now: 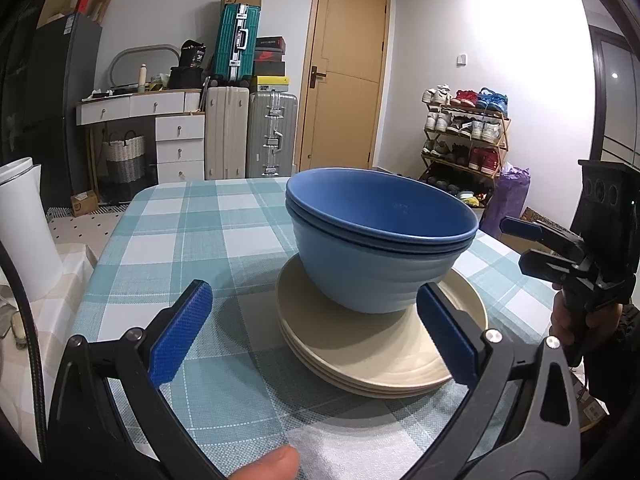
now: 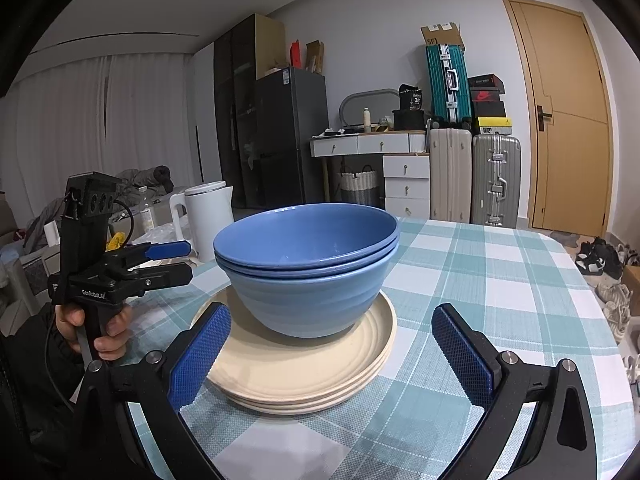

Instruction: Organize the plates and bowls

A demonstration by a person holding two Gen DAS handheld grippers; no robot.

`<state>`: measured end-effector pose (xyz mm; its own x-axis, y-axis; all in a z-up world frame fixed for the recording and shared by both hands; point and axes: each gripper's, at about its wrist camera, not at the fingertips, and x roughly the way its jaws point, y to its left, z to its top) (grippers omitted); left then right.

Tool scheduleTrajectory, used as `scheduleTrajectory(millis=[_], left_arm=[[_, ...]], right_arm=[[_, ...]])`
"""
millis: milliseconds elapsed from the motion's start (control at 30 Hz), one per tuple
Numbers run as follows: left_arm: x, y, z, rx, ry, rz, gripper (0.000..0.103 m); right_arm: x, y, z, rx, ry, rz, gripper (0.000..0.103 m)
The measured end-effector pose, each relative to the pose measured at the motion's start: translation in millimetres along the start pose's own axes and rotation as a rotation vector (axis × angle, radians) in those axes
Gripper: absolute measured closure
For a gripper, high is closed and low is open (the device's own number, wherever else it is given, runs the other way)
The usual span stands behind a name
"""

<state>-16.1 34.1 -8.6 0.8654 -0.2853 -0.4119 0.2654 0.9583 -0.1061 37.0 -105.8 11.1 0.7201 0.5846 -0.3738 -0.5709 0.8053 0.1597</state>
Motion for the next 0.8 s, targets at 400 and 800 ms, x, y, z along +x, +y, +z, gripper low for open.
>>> scheduleTrajectory(millis=[400, 800], left_arm=[[4.2, -0.2, -0.2, 0.001, 0.001, -0.01, 0.001], [3.5, -0.8, -0.7, -0.001, 0.0, -0.011, 0.001]], right_arm=[[-1.3, 0.1, -0.3, -0.003, -0.005, -0.002, 0.001], [-0.8, 0.3, -0.9, -0.001, -0.001, -0.006, 0.001]])
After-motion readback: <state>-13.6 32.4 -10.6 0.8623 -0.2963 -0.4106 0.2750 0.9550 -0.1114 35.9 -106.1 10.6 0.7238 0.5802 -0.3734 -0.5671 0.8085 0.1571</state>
